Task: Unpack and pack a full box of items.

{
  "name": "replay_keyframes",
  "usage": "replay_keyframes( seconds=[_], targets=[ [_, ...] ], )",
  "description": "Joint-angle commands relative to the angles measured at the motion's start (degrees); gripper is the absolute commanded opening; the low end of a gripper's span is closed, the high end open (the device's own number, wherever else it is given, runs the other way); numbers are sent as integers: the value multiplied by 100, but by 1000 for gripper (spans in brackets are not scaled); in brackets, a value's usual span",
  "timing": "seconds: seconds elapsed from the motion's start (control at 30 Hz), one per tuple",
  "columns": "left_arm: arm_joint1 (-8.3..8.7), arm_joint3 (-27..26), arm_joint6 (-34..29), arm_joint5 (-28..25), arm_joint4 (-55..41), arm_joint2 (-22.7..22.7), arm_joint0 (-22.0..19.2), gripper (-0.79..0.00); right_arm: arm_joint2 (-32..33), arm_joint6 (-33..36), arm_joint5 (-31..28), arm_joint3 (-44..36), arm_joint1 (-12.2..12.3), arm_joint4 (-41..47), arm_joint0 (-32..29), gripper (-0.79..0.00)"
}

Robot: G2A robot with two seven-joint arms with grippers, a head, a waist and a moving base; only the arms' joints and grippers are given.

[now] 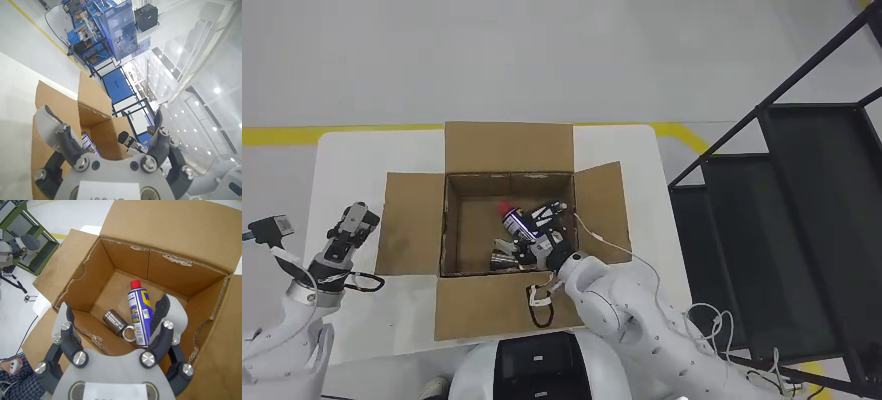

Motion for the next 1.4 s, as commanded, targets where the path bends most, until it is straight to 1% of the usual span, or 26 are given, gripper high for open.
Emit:
replay_keyframes(
  seconds=[0.0,0.07,0.13,0.17,0.23,0.37,0.5,0.6,0.93,1.03,1.13,1.17,1.23,1.27,1.3,1.33,1.37],
  targets=[
    [0,0,0,0,0,0,0,0,-9,11,-32,13,1,-38,9,0],
    [0,0,0,0,0,0,0,0,-103,235,-237,123,-4,-300,160,0],
    [0,0,0,0,0,0,0,0,-243,818,-501,331,-25,-734,536,0],
    [0,0,0,0,0,0,0,0,-300,1061,-612,427,-49,-789,720,0],
    [0,0,0,0,0,0,0,0,-386,1500,-861,672,-105,-769,1100,0],
    [0,0,0,0,0,0,0,0,-494,2221,-1377,1275,-224,-391,1778,0],
    [0,0,0,0,0,0,0,0,-641,2705,-1608,1973,-357,-44,2291,0],
    [0,0,0,0,0,0,0,0,-750,2780,-1550,2355,-460,151,2523,0],
    [0,0,0,0,0,0,0,0,-756,2759,-1518,2383,-470,156,2539,0],
    [0,0,0,0,0,0,0,0,-785,2688,-1535,2436,-477,163,2459,0],
    [0,0,0,0,0,0,0,0,-818,2756,-1407,2558,-520,178,2493,0],
    [0,0,0,0,0,0,0,0,-836,2777,-1327,2583,-540,177,2511,-22],
    [0,0,0,0,0,0,0,0,-883,2787,-1291,2632,-577,215,2531,-129],
    [0,0,0,0,0,0,0,0,-904,2800,-1234,2681,-594,180,2550,-191],
    [0,0,0,0,0,0,0,0,-931,2804,-1189,2725,-612,156,2566,-274],
    [0,0,0,0,0,0,0,0,-948,2814,-1144,2786,-632,162,2581,-391],
    [0,0,0,0,0,0,0,0,-963,2811,-1101,2852,-651,159,2603,-406]
  ],
)
